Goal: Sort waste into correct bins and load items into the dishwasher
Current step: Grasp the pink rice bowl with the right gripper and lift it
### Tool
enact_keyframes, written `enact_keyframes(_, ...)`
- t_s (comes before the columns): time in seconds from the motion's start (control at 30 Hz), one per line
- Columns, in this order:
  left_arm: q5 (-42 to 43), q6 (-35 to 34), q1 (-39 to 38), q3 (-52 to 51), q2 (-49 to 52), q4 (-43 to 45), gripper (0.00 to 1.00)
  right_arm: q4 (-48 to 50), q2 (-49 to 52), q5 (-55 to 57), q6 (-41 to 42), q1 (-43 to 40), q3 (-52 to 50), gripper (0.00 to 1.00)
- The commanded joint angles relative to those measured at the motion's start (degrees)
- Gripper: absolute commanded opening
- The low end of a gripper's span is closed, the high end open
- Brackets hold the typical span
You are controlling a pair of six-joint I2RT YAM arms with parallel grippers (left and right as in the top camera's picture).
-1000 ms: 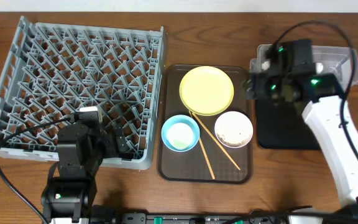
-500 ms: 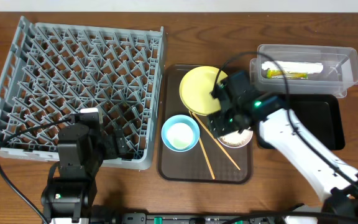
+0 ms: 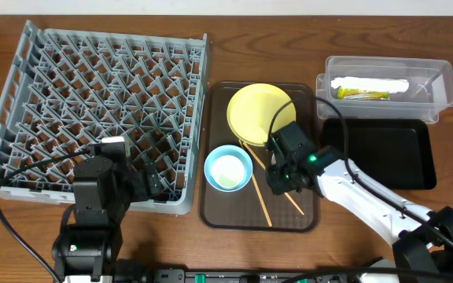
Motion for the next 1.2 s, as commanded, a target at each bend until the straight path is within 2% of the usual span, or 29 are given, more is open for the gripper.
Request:
enact_keyframes(0.0, 0.2, -0.5, 0.3, 1.3, -0.1, -0.4, 0.96, 0.9, 0.4, 0.6, 0.9, 1.0, -1.1, 0.29)
enact_keyframes(0.13, 0.2, -0.5, 0.3, 1.3, -0.1, -0.4, 0.96, 1.7, 0.4, 2.1, 1.0, 0.9, -1.1, 0.2)
enact_keyframes(0.23, 0.2, -0.5, 0.3, 1.3, -0.1, -0.6, 0.96, 2.5, 0.4, 3.5, 1.0, 0.9, -1.0, 0.04)
enact_keyframes(0.3, 0.2, -0.5, 0.3, 1.3, -0.1, -0.6, 0.96, 2.5, 0.4, 4.7, 1.0, 0.9, -0.9, 0.01)
enact_keyframes(0.6, 0.2, -0.5, 0.3, 1.3, -0.1, -0.6, 0.96, 1.0, -0.4, 5.0, 1.8, 0.8, 5.3, 0.01)
enact_keyframes(0.9, 0.2, -0.5, 0.3, 1.3, -0.1, -0.6, 0.96, 0.1, -4.3, 4.9, 10.8, -2.9, 11.7, 0.01)
enact_keyframes(1.17, 0.2, -0.5, 0.3, 1.3, -0.1, -0.6, 0.96, -0.8, -8.2, -10.4, 12.1, -14.0, 11.7, 0.01)
